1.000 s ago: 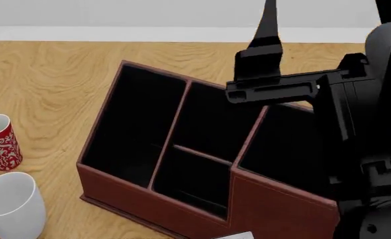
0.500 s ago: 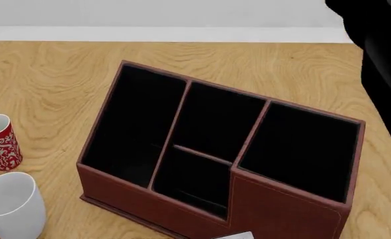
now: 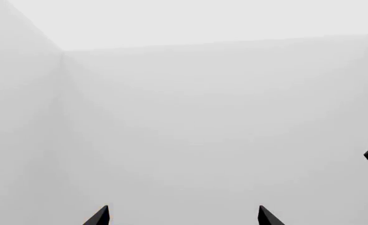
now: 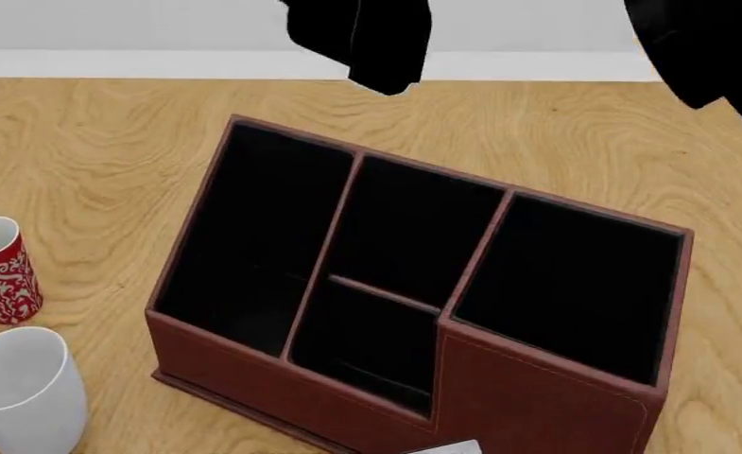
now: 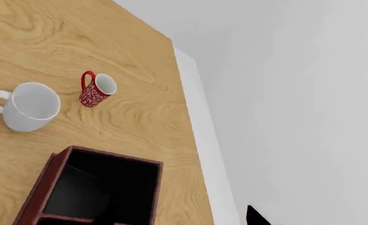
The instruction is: Pick up the book and place it in the right compartment of the caddy.
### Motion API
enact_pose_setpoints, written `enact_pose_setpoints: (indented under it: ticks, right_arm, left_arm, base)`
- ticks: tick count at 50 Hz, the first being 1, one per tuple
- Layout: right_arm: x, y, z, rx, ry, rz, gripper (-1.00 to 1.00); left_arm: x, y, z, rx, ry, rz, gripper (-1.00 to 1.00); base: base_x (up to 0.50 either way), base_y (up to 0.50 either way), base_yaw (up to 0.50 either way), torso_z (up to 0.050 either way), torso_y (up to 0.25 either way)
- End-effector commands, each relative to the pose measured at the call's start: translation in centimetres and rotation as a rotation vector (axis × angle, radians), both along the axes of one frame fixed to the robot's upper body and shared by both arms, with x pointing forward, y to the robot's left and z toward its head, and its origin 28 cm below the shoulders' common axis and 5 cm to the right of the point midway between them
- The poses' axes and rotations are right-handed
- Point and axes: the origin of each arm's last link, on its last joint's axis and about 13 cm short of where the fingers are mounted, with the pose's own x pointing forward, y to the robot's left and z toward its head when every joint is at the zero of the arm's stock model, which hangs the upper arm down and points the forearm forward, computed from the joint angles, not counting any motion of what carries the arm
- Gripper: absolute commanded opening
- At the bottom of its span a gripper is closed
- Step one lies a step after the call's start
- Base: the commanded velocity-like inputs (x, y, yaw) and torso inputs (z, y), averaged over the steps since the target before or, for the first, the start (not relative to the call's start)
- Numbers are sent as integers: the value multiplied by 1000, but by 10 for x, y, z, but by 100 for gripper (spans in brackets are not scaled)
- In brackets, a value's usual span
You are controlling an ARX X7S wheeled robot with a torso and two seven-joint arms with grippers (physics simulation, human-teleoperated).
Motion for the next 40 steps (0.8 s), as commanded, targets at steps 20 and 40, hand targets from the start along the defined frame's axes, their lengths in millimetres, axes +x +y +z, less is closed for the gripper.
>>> enact_pose_setpoints:
  ticks: [20, 40]
  right_arm:
    - [11, 27, -26, -451, -37, 335, 100]
    - [19, 38, -69, -553, 21, 417, 100]
  left_arm:
    - [-2, 0, -3, -15, -11, 1, 100]
    - [-3, 3, -4, -20, -11, 10, 100]
  base:
    - [0, 0, 0, 0, 0]
    - [0, 0, 0, 0, 0]
